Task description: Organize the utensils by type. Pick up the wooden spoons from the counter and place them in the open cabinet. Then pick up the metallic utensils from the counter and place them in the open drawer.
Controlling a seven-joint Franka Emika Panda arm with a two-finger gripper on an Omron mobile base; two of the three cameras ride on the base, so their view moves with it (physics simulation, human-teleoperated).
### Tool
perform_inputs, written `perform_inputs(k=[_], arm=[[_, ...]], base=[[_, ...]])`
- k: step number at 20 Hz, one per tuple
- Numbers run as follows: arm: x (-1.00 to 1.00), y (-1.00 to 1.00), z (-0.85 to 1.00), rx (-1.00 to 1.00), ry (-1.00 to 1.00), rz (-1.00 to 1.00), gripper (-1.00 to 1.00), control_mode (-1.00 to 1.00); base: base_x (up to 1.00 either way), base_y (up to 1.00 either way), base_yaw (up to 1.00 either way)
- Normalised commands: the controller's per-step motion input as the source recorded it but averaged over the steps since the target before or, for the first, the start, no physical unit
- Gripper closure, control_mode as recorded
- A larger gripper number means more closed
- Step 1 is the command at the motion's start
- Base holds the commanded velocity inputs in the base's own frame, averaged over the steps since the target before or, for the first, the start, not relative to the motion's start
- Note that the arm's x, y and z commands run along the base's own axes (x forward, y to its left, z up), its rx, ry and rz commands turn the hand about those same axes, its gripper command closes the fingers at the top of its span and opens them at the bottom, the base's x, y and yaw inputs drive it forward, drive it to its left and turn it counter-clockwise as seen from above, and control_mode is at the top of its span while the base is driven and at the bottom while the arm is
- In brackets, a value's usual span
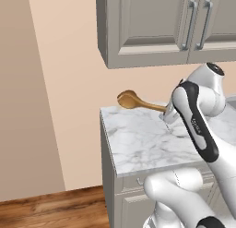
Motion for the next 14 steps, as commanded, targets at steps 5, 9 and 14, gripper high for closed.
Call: perform_inputs(k=[5, 9, 14], arm=[[-0.08, -0.29, 0.69, 0.00, 0.04, -0.03, 1.00, -1.00], [0.00, -0.07, 0.34, -0.01, 0.02, -0.08, 1.00, -1.00], [0.00, -0.02, 0.20, -0.04, 0.00, -0.05, 1.00, -1.00]], base=[[0.00, 0.00, 0.00], [0.00, 0.00, 0.00], [0.00, 0.00, 0.00]])
